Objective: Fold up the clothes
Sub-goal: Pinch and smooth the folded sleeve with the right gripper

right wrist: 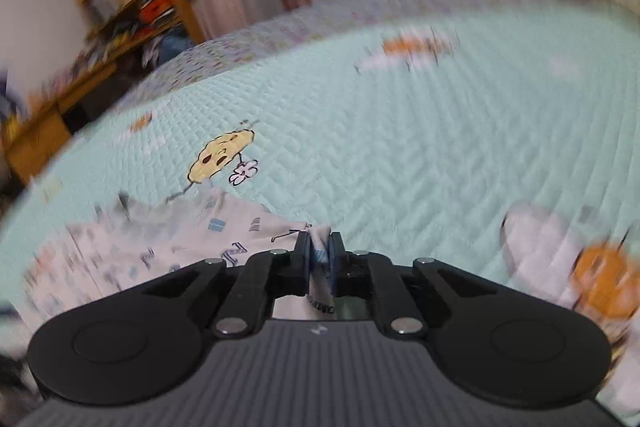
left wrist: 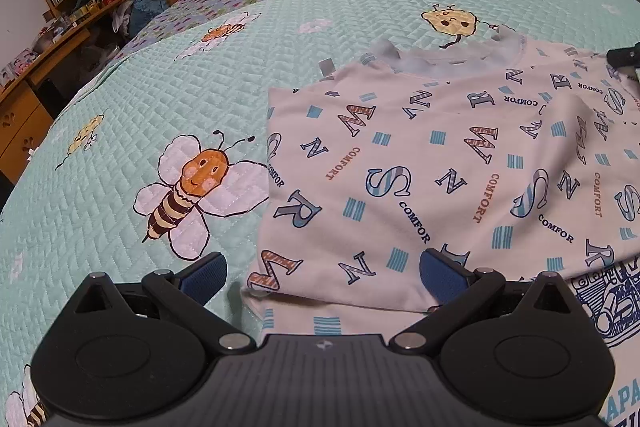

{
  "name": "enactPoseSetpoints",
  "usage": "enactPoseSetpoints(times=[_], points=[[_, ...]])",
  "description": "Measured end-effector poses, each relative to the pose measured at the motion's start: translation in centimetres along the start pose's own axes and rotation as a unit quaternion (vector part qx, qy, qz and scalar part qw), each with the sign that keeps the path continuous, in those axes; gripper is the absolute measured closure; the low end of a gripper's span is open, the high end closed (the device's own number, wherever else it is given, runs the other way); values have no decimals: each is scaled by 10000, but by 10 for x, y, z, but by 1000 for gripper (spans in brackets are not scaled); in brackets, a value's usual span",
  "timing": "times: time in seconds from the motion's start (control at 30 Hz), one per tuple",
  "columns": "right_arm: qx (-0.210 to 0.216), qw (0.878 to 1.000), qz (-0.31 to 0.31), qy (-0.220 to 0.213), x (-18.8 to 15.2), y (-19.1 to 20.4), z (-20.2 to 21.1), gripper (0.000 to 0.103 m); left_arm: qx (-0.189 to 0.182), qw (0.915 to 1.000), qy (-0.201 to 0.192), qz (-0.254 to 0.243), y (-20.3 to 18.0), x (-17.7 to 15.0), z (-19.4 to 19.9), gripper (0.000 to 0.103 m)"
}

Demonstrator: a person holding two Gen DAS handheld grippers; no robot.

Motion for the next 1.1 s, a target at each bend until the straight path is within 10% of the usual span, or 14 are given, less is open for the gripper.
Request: enactPoseSetpoints(times=[0.13, 0.43, 0.53, 0.83, 0.97, 1.1], points=[[-872, 9830, 1598, 223, -16, 10, -14, 94, -57, 9999, 60, 85, 2, 0, -1, 0], [-599, 9967, -525, -179, -9, -30, 43, 87, -314, 9983, 215, 445, 12, 0, -5, 0], [326, 9941, -990, -286, -22, -8, 79, 84, -435, 9968, 244, 621, 16, 0, -5, 1], [1230, 9748, -1721, -706, -84, 49, 127, 69, -1112, 9818, -978, 1190, 38, 30, 42, 7], [659, 9885, -1242, -551, -106, 46, 102, 68, -1159, 9827, -728, 1252, 42, 61, 16, 23], [1010, 9783, -1688, -653, -112, 35, 102, 69, -1046, 9878, -368, 1089, 41, 77, -14, 41]])
Point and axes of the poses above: each gripper's, at about its wrist camera, not at the fingertips, and z roughly against the way its jaws point, y to its left, x to its top, the point moved 7 cm from there along -z, roughly the way its jaws point, and after that the axes turned 3 degrees about z, right-handed, at the moved point
